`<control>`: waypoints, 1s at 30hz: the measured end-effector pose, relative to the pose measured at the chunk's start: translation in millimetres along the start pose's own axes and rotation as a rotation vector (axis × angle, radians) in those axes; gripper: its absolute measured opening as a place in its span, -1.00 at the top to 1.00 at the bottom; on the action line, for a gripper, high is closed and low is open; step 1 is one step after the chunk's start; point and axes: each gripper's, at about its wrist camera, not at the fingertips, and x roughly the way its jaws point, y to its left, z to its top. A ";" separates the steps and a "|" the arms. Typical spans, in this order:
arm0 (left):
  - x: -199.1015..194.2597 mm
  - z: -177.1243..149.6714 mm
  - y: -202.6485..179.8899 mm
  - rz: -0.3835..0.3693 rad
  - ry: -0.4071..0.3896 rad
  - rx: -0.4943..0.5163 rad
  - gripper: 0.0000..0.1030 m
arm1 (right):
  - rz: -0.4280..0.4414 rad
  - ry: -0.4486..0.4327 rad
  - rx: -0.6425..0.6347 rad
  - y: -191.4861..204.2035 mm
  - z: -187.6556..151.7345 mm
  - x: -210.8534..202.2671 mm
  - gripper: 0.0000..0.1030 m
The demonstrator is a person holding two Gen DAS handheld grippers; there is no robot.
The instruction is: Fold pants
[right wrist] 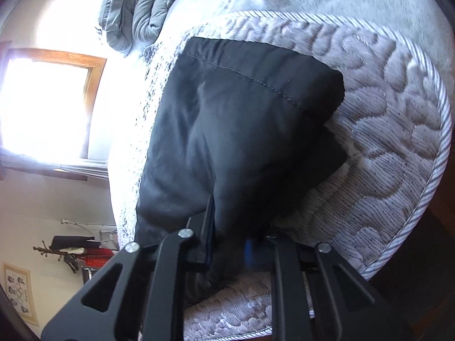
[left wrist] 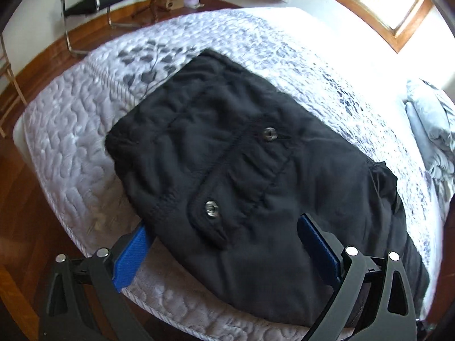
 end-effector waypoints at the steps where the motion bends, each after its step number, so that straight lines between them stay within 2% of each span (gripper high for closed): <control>1: -0.3 0.0 -2.7 0.006 -0.006 0.012 -0.93 | -0.017 -0.007 -0.019 5.5 -0.6 -1.3 0.78; 9: -2.8 -12.0 -2.3 -0.039 0.025 -0.007 -0.93 | -0.182 -0.088 -0.181 60.4 -9.0 -9.3 0.87; 15: -8.5 -17.8 -2.6 -0.053 0.031 0.008 -0.93 | -0.223 -0.150 -0.329 116.0 -16.8 -18.4 0.88; 18: -13.0 -19.8 -2.2 -0.066 0.028 0.005 -0.93 | -0.216 -0.178 -0.451 156.2 -28.7 -23.0 0.88; 21: -16.2 -21.3 -1.8 -0.076 0.028 0.006 -0.93 | -0.223 -0.192 -0.622 201.6 -52.2 -20.7 0.88; 26: -21.3 -23.4 3.3 -0.090 0.026 -0.016 -0.93 | -0.296 -0.184 -0.969 266.0 -115.0 2.5 0.87; 30: -23.6 -24.1 10.2 -0.096 0.030 -0.036 -0.93 | -0.279 -0.128 -1.091 288.5 -156.3 24.4 0.86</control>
